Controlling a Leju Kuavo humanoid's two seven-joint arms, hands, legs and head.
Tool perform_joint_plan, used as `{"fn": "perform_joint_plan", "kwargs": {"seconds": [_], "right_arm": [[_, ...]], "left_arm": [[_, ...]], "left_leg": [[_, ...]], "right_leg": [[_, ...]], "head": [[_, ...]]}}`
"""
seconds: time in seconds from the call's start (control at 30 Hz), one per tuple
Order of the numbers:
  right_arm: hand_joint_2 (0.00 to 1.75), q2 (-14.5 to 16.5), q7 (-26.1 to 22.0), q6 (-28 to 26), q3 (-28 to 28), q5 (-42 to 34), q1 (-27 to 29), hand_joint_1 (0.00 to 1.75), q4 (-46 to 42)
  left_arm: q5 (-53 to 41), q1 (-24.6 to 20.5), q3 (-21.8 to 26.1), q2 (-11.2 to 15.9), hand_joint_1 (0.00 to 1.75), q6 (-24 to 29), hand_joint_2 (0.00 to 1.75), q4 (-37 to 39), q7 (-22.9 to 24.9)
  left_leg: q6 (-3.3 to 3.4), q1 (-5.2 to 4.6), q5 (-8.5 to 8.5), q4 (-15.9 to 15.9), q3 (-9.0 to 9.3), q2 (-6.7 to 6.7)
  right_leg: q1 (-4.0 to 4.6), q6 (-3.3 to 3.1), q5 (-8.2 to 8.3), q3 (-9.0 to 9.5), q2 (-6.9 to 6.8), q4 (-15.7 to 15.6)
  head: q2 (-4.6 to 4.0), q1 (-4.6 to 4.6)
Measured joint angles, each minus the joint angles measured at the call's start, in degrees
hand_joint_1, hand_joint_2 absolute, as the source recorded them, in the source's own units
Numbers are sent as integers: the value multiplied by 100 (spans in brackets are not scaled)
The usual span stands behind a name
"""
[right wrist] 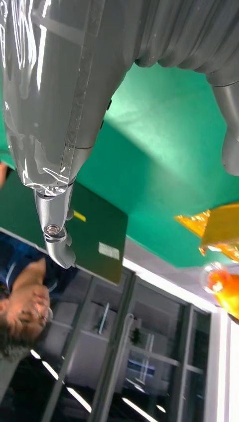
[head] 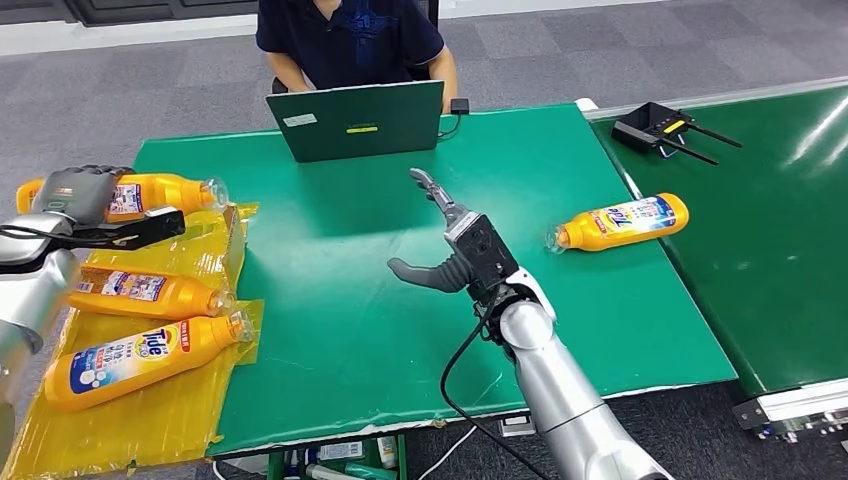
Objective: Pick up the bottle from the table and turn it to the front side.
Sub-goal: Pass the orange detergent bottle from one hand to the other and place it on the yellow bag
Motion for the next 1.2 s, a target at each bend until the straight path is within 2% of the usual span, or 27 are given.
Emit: {"fn": "perform_joint_plan", "kwargs": {"seconds": [0.27,0.5,0.6,0.77,1.0,1.2], "right_arm": [[175,-151,28,-25,-227,34,105,0,-43],[175,-286,13,-32,-466,50,430,0,-231],[175,-334,27,-91,-577,52,569,0,-338],[175,-395,32,-125,-731,52,643,0,-392],[175,-445,32,-129,-772,54,673,0,-399],[175,-486,31,-152,-848,66,721,0,-399]], "left_arm": [[-51,186,0,272,175,-273,175,8,-423],[114,970,12,746,175,-244,175,-224,-787],[155,1150,20,869,175,-332,175,-349,-882],[206,1224,20,988,175,-607,175,-450,-1041],[286,1314,20,1048,175,-673,175,-534,-1113],[582,1686,20,1142,175,-764,175,-881,-1242]], "left_leg": [[0,-1,0,-1,-1,4],[-5,1,-5,-4,0,16],[-5,1,-5,-4,-1,0],[-6,2,-4,-5,7,-2],[-11,4,0,-6,11,0],[-11,2,0,-9,15,-1]], "right_leg": [[-1,0,0,1,4,0],[1,-6,-5,-8,15,-1],[3,-9,-11,-2,-1,-2],[2,-12,-8,7,-4,-1],[2,-13,-4,8,-2,1],[1,-14,-8,12,-2,1]], "head": [[-1,1],[1,1],[0,2],[1,2],[1,1],[1,2]]}}
